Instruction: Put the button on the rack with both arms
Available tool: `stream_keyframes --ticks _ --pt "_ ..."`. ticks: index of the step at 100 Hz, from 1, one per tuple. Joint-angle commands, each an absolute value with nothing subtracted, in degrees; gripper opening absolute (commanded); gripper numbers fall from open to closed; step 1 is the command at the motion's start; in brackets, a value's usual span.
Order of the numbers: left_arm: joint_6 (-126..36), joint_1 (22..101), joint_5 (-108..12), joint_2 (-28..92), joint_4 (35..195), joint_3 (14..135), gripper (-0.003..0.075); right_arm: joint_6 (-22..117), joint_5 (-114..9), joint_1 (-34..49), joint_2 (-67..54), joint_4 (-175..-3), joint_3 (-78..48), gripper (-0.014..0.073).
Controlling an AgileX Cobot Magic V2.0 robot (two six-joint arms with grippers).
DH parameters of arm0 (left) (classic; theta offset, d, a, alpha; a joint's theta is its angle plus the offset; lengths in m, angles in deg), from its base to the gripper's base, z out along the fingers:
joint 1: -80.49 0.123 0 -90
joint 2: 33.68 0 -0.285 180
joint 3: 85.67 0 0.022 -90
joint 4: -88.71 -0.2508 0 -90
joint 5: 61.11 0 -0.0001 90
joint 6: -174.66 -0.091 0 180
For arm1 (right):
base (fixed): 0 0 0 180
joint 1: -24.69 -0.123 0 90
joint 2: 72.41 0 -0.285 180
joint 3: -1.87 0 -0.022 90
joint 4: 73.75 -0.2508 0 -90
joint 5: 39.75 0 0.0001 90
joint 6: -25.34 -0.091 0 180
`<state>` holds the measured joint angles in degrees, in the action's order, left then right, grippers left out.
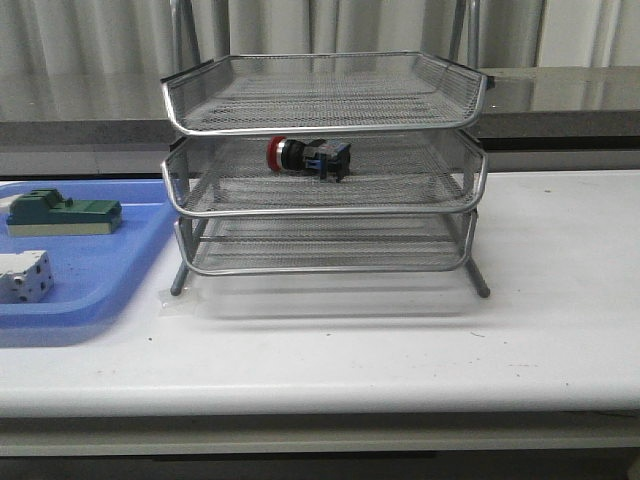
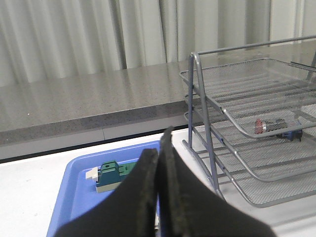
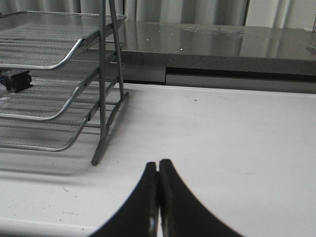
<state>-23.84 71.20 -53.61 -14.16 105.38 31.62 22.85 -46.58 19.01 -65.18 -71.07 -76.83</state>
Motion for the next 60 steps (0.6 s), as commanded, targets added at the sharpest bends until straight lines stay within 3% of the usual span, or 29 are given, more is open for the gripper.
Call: stream_keyframes --ticks 1,18,38,60 --pt "-23.3 71.3 -58.3 -13.6 105.9 33.3 -0.0020 22.9 -41.6 19.2 -66.2 -70.5 -76.9 -0.0058" --pt "-22.7 71.3 -58.3 -13.6 103.2 33.3 -0.0020 22.9 -41.6 19.2 -66.2 -70.5 -76.9 -0.0058" --pt "-1.1 71.3 -58.3 -13.9 82.6 32.7 -0.0020 22.9 -41.6 19.2 -66.2 -70.5 -76.9 -0.0058" --pt "-0.6 71.8 -58.3 -18.2 82.7 27.6 -0.0020 22.9 -41.6 19.2 -66.2 -70.5 -76.9 -0.0058"
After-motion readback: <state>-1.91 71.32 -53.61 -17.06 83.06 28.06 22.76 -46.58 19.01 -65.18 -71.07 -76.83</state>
